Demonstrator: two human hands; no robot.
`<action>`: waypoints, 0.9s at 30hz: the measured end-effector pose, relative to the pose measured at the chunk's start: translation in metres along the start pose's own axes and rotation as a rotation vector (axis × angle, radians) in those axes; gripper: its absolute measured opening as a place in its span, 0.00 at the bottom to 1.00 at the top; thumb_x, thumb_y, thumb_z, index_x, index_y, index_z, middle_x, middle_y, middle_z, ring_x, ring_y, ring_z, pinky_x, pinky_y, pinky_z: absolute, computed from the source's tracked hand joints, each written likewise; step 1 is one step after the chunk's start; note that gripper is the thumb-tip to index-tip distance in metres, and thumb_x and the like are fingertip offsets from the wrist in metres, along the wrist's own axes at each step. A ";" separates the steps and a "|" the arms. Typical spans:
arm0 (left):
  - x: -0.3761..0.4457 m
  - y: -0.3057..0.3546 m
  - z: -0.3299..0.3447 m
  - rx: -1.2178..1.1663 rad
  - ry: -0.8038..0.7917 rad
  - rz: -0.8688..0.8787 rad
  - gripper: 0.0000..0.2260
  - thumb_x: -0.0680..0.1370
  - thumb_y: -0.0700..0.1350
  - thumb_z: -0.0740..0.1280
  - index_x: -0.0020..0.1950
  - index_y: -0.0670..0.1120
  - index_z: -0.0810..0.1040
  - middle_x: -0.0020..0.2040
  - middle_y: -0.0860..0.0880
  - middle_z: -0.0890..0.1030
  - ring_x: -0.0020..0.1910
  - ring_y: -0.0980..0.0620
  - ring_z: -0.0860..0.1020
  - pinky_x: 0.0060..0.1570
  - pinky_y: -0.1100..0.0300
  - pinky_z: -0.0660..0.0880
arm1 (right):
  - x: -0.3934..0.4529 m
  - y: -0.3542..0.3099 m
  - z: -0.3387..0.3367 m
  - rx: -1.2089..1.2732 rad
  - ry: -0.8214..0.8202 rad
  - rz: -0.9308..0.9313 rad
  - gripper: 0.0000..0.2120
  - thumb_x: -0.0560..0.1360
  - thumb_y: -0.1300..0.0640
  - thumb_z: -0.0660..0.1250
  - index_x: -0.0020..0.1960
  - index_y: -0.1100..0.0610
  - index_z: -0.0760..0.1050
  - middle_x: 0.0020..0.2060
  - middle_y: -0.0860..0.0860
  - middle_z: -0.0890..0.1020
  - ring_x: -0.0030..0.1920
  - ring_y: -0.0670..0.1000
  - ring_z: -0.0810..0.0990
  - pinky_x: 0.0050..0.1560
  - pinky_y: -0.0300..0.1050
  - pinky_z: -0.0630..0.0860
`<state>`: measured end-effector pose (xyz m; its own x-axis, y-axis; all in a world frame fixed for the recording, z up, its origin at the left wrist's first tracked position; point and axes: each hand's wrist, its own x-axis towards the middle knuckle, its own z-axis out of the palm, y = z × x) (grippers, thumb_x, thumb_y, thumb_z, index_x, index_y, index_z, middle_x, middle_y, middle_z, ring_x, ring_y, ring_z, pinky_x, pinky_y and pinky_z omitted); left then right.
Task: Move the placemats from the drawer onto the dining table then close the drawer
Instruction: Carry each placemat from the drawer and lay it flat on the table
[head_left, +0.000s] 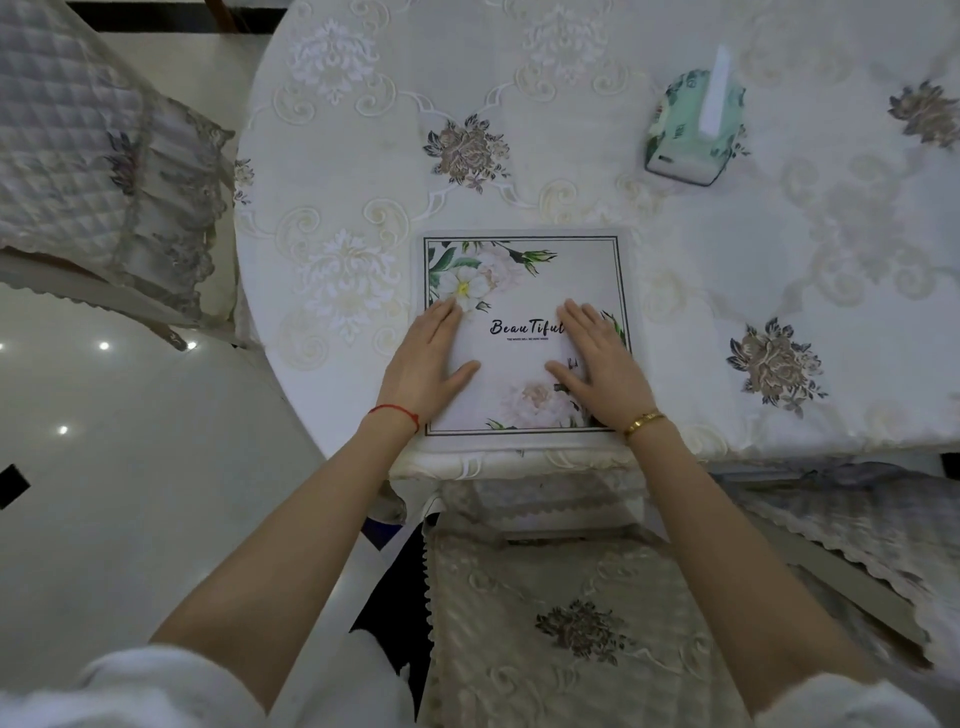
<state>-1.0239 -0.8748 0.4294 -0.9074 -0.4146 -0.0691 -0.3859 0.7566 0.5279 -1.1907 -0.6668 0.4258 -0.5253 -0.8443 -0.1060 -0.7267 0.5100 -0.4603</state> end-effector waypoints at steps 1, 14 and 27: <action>-0.002 -0.003 -0.001 -0.005 0.008 0.004 0.32 0.78 0.54 0.64 0.77 0.43 0.57 0.78 0.47 0.58 0.77 0.50 0.55 0.75 0.59 0.51 | -0.005 0.006 -0.003 0.010 0.007 0.023 0.33 0.80 0.44 0.61 0.78 0.56 0.54 0.78 0.50 0.56 0.78 0.49 0.50 0.77 0.48 0.48; 0.069 0.002 -0.009 -0.022 0.002 0.005 0.32 0.78 0.51 0.64 0.77 0.41 0.58 0.77 0.44 0.58 0.77 0.47 0.52 0.76 0.54 0.50 | 0.085 -0.008 -0.016 -0.040 -0.001 0.008 0.32 0.81 0.45 0.56 0.78 0.58 0.51 0.78 0.53 0.52 0.78 0.53 0.46 0.77 0.47 0.43; 0.092 -0.020 -0.014 0.075 0.055 0.014 0.36 0.76 0.60 0.64 0.76 0.41 0.58 0.77 0.45 0.59 0.76 0.47 0.56 0.75 0.52 0.54 | 0.082 0.042 -0.032 -0.091 -0.016 0.085 0.37 0.79 0.38 0.57 0.79 0.55 0.48 0.78 0.50 0.51 0.78 0.49 0.47 0.77 0.48 0.45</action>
<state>-1.0976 -0.9352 0.4241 -0.9029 -0.4296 -0.0142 -0.3866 0.7973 0.4635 -1.2787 -0.7094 0.4262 -0.5799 -0.7997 -0.1557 -0.7176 0.5919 -0.3671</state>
